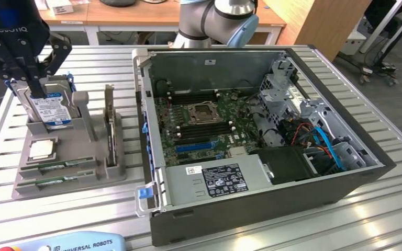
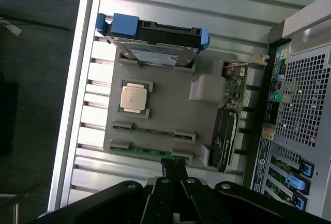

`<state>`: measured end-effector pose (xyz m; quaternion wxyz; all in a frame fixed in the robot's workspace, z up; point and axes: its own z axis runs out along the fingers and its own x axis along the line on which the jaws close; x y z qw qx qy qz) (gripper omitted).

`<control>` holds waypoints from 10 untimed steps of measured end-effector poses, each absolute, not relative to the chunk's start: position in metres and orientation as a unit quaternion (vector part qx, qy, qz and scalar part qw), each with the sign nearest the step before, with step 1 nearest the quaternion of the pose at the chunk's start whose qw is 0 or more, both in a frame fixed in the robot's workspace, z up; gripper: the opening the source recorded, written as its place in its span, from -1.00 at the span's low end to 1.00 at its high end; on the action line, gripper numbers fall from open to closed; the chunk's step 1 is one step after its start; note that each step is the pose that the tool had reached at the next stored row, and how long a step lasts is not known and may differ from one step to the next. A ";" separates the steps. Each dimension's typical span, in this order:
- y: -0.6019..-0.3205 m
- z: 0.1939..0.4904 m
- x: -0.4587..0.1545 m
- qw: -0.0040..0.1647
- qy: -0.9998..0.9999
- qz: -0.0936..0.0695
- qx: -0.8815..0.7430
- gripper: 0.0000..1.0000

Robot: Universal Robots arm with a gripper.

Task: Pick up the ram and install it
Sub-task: 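Pick up the ram and move it above insertion slot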

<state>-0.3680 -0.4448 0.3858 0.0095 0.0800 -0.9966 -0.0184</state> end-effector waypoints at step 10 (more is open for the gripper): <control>-0.445 0.386 -0.369 0.010 -0.992 -0.018 0.123 -0.80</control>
